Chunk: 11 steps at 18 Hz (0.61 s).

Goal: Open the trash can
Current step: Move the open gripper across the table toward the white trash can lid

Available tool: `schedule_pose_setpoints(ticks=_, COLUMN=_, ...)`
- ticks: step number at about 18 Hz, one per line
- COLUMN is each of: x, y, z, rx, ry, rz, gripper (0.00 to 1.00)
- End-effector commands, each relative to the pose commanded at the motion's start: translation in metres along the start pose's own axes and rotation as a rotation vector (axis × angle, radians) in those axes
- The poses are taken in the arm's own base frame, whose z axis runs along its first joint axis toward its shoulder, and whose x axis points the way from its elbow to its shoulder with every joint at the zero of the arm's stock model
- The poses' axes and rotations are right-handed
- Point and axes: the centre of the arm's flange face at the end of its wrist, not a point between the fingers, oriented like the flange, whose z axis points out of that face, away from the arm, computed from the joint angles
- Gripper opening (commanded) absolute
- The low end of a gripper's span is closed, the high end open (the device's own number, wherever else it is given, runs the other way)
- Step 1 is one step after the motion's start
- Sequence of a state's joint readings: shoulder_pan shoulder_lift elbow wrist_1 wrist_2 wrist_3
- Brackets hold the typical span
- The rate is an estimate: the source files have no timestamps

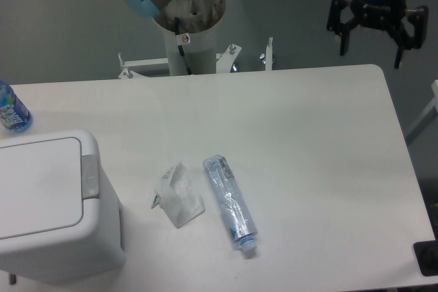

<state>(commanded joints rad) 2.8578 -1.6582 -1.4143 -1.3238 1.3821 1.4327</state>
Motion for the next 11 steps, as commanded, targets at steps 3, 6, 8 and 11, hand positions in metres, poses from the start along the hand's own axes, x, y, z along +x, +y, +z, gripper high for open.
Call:
schedule_pose_setpoints(ticks=3, x=0.001, y=0.000, z=0.000, rx=-0.005, ry=-0.002, rz=-0.006, gripper=1.00)
schedule_pose_setpoints(ticks=6, x=0.002, y=-0.017, z=0.001, rx=0.011, ry=-0.023, rz=-0.096, gripper=1.00)
schedule_pose_setpoints(ticks=8, x=0.008, y=-0.046, z=0.007, rx=0.042, ry=-0.047, rz=-0.234, gripper=1.00)
schedule_pose_setpoints(ticks=11, x=0.026, y=-0.090, z=0.032, rx=0.077, ry=-0.036, rz=-0.433, gripper=1.00)
